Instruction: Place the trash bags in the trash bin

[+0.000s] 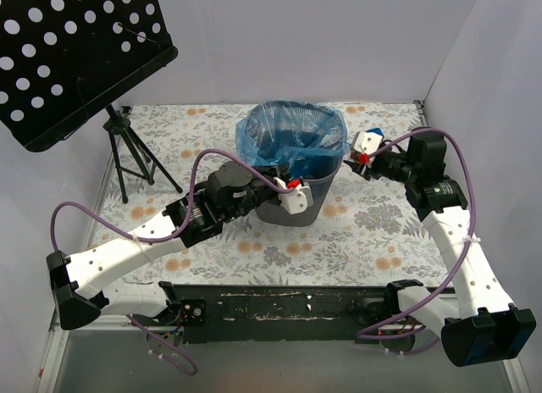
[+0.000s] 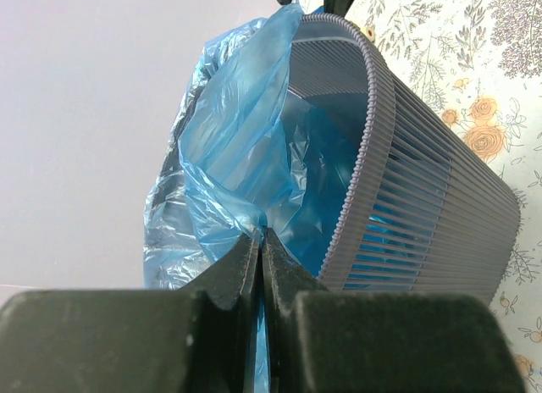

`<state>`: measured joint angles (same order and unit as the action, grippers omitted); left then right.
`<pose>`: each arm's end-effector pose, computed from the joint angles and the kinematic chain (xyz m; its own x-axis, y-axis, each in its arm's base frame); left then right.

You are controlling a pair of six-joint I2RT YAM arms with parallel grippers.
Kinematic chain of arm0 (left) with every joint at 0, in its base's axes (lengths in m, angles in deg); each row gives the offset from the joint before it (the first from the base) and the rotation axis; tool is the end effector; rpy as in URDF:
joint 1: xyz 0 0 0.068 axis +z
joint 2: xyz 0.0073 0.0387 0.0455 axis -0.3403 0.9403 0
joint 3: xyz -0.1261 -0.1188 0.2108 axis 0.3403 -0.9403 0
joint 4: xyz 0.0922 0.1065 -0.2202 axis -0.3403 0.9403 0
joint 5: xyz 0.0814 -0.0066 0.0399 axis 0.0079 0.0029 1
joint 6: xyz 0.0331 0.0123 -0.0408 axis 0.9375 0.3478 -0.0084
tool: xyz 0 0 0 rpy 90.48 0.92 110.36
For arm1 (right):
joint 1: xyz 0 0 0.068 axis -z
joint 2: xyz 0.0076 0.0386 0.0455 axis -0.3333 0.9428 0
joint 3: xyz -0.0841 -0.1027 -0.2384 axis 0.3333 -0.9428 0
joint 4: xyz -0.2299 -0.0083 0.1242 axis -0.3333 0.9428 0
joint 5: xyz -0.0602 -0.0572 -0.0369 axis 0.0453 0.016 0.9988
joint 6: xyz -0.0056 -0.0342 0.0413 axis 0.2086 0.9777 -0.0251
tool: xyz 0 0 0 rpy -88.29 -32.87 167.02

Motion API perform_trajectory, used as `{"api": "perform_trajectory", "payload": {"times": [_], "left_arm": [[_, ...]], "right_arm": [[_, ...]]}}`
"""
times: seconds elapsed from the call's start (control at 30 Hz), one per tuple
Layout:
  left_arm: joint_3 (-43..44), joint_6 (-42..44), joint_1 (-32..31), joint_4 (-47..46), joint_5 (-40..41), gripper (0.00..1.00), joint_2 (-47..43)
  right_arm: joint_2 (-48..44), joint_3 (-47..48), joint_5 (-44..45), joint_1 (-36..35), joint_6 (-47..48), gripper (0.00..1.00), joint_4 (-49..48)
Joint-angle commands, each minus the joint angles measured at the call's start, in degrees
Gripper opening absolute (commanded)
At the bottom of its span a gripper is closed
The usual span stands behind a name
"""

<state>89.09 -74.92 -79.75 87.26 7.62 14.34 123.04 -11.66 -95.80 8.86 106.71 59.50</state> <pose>0.1396 -0.2305 0.3933 0.0831 0.3390 -0.9371 0.7911 0.5494 0.2689 0.2149 0.0622 0.3775 0.3316 -0.5318 -0.7792 -0.6970 0.4185 -0.5822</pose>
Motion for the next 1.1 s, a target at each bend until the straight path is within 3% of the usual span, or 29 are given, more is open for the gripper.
{"api": "perform_trajectory", "payload": {"times": [0.0,0.1,0.2,0.27,0.43,0.6,0.73,1.07], "left_arm": [[1.9,0.3,0.1,-1.7,-1.3,0.0,-1.0],[1.5,0.3,0.1,-1.7,-1.6,0.0,-1.5],[1.2,0.2,0.1,-1.8,-1.7,0.0,-1.6],[1.2,-0.1,0.1,-1.8,-1.7,0.0,-1.7],[0.5,-1.3,0.0,-1.5,-3.2,0.0,-3.1],[-1.6,0.3,-0.6,4.4,-13.9,0.0,-5.9],[-3.7,0.6,-1.7,8.4,-17.7,0.0,-6.3],[-13.6,-0.6,-1.8,5.0,-16.2,0.0,-4.6]], "right_arm": [[0.6,0.1,-2.8,-1.2,0.8,0.51,-4.8],[0.8,-0.6,-2.6,-1.3,-0.4,0.48,-7.6],[0.3,-1.3,-3.3,-1.3,-0.4,0.15,-8.4],[-0.5,-1.8,-3.2,-1.3,0.7,0.03,-7.0],[-6.4,-6.7,0.2,-1.3,6.4,0.01,-4.0],[-11.7,-12.3,1.9,-1.3,11.9,0.01,-1.4],[-12.3,-15.6,3.3,-1.3,12.3,0.01,-2.1],[-11.8,-23.1,4.7,-1.3,10.9,0.01,-8.9]]}}
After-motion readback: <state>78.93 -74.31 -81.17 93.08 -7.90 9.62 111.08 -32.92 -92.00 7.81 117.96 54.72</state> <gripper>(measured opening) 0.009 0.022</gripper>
